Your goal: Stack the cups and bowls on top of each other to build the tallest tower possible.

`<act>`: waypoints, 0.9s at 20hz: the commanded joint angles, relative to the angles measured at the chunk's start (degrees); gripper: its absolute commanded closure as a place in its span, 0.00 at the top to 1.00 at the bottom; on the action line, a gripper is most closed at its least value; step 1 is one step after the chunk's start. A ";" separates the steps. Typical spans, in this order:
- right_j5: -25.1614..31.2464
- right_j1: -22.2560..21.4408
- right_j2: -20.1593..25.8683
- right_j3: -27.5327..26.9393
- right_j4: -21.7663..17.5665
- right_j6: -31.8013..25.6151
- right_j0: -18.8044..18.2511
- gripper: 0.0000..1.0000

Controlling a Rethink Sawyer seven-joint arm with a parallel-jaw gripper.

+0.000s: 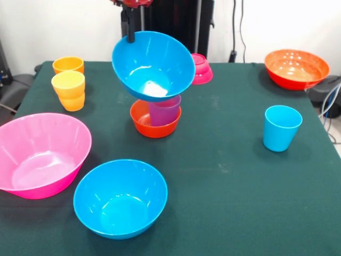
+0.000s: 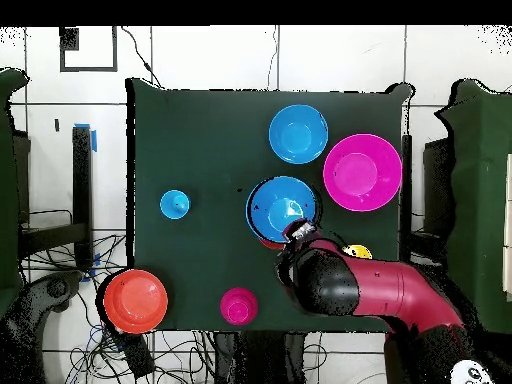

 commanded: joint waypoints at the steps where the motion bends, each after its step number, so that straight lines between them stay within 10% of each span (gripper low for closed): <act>1: 7.03 -1.05 1.84 6.54 4.02 -0.41 4.29 0.00; 11: 4.62 4.28 -4.87 1.13 -2.43 0.31 8.47 0.00; 18: -1.87 15.69 -9.38 -7.59 -8.94 -0.38 10.64 0.00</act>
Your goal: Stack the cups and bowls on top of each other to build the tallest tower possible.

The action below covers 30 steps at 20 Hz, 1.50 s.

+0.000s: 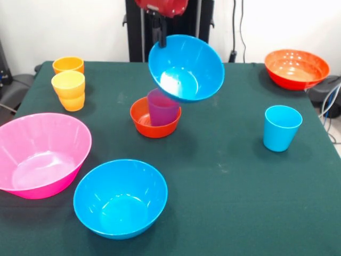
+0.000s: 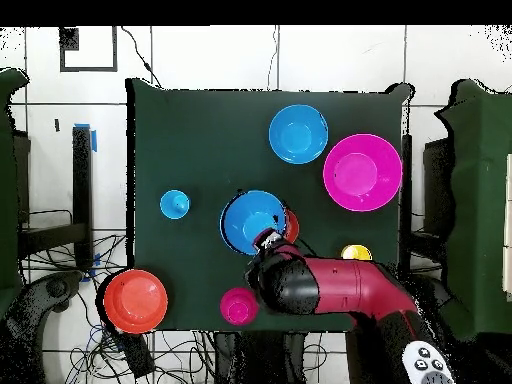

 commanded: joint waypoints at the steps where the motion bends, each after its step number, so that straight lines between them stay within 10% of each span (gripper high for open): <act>1: -2.05 12.79 -5.48 -8.85 -8.66 -0.79 2.88 0.00; 7: -4.61 10.74 8.36 -6.97 -8.77 -11.48 -6.31 0.00; 16: -7.74 11.21 27.24 0.24 -8.22 -11.90 -19.65 0.00; 30: 9.38 7.68 17.73 5.84 -7.77 -7.21 -19.73 0.00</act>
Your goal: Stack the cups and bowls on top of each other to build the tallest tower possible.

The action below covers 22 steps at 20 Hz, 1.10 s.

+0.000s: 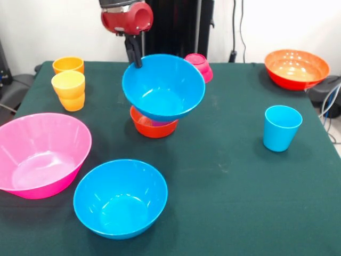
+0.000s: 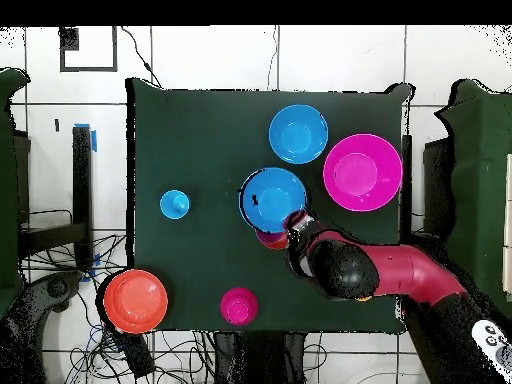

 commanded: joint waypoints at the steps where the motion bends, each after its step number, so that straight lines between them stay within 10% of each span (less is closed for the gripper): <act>1: 9.12 0.92 -2.44 7.08 -2.13 -6.73 1.60 0.00; 11: 10.87 0.11 -6.38 7.79 -2.86 -2.93 3.83 0.00; 22: -0.29 15.03 -16.13 -5.75 -12.21 0.34 11.55 0.00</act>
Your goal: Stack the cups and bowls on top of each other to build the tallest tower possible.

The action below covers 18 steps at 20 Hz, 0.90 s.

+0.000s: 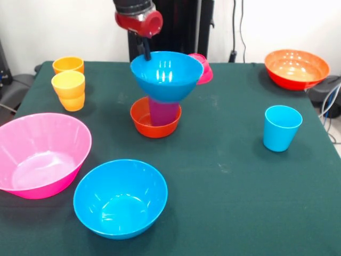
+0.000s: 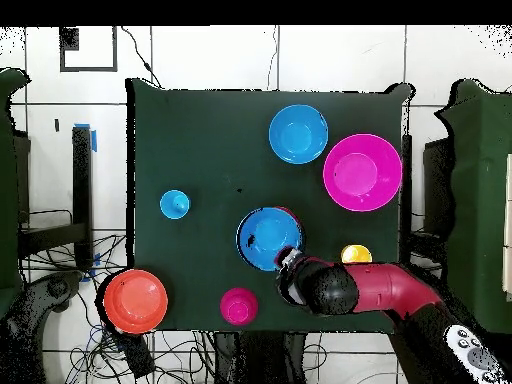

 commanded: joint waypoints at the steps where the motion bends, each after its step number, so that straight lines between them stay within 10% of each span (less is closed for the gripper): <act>1: -5.37 12.64 -7.47 -8.45 -8.37 0.50 6.26 0.00; 18: -5.22 13.55 -10.89 -10.07 -6.48 -1.26 8.55 0.00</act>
